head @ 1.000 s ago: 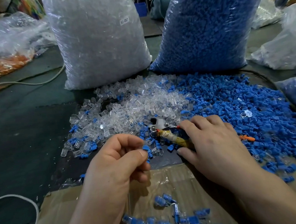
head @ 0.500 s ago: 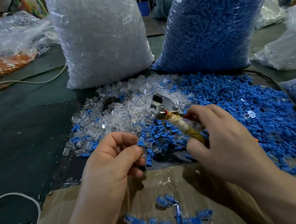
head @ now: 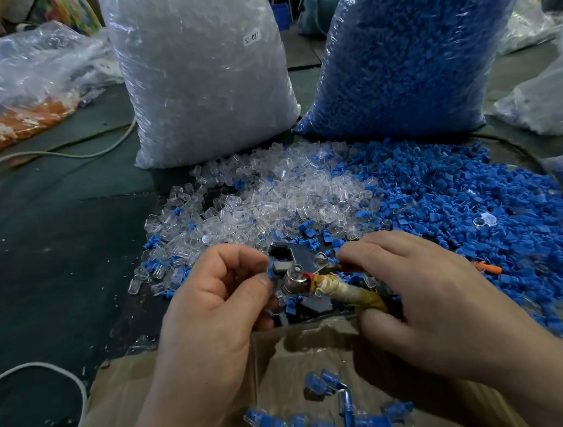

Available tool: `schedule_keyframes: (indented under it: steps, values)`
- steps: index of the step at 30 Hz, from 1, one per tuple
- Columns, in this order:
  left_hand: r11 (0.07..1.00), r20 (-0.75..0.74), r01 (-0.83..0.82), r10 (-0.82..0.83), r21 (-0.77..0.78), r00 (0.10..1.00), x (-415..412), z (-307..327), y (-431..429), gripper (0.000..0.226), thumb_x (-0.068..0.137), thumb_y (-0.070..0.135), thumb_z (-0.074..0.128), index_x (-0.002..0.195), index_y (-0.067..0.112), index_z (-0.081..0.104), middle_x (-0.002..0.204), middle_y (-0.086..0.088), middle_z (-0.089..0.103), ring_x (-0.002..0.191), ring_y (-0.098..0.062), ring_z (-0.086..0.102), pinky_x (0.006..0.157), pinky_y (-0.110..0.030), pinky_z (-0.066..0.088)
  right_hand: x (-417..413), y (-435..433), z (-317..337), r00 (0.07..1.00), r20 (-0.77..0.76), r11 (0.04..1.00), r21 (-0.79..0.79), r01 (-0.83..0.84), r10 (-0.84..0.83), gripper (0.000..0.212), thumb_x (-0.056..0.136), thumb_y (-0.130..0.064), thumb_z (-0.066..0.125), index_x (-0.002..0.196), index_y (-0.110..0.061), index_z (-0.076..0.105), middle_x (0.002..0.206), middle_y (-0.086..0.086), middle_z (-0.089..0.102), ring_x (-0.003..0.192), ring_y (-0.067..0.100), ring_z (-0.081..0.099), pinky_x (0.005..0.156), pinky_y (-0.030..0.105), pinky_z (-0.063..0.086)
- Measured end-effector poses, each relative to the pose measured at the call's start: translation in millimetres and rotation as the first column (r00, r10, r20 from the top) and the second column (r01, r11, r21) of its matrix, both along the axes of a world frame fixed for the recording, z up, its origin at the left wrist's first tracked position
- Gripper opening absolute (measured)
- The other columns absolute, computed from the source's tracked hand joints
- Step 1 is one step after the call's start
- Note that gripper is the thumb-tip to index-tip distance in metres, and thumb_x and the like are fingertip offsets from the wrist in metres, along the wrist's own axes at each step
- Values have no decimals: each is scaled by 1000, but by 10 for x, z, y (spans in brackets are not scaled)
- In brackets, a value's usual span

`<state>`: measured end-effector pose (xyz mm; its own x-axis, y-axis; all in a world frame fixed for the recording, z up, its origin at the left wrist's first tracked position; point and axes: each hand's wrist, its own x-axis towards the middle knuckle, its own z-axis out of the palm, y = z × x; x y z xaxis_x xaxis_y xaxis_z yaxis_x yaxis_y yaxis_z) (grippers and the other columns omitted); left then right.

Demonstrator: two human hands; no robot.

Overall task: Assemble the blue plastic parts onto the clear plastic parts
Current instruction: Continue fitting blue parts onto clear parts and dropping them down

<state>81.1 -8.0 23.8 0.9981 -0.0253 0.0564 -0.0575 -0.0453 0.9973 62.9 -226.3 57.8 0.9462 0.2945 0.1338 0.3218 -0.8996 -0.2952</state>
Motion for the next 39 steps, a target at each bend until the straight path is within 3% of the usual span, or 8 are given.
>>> schedule_keyframes:
  steps: [4,8,13,20,25,31,34,39]
  values:
    - [1000,14,7,-7,7,1000,7,5,-21,32,91,1,64,89,32,72,76,-3,70,62,-13,64,52,-23,52,31,9,32,1000,5,1000,-18,8,-8,55,77,-65,37,118,-36,60,95,-18,59,86,7,54,74,26,45]
    - [1000,19,3,-3,4,1000,-3,51,-6,36,90,-2,63,86,33,72,74,-1,69,61,-11,64,53,-21,52,32,33,37,1000,21,1000,3,7,-7,51,76,-66,36,109,-38,63,84,-20,57,76,4,51,64,15,34]
    - [990,19,-47,45,131,999,5,37,-46,30,89,6,68,86,36,71,74,4,70,62,-11,66,53,-18,52,27,-23,-6,999,-4,999,4,36,-36,56,73,-75,33,114,-43,55,98,-24,56,90,1,51,77,21,42]
    - [978,-14,-145,149,149,989,48,62,-20,32,90,7,69,84,38,70,73,7,71,62,-7,67,52,-18,53,49,-88,-10,996,30,996,0,87,-87,52,73,-64,46,114,-38,62,102,-27,60,93,-4,49,80,13,32]
    - [969,-117,5,24,247,993,-5,111,-36,34,87,9,70,85,43,67,67,6,68,53,-4,61,51,-19,54,183,-103,-69,974,34,962,-156,226,-224,68,74,-76,39,131,-41,48,120,-21,55,112,10,47,100,36,36]
    - [914,-38,31,-17,405,999,-68,69,-149,29,87,24,70,91,52,62,66,14,67,52,1,58,53,-16,50,237,-103,-89,963,31,943,-197,269,-268,61,78,-74,46,128,-39,50,123,-14,53,116,16,43,101,40,30]
    - [901,-23,12,-2,434,1000,-85,42,-160,29,87,27,70,94,54,61,70,14,70,58,-5,65,58,-25,56,125,34,-31,964,173,974,-71,215,-200,54,81,-69,39,116,-34,59,113,-14,58,107,14,50,94,38,39]
    - [885,68,-16,-18,466,998,-122,26,-190,19,81,38,65,93,52,61,70,16,70,58,-7,65,61,-21,55,16,259,-30,963,262,997,-49,-59,70,14,88,-38,55,88,-29,65,85,-11,65,79,15,61,70,32,45]
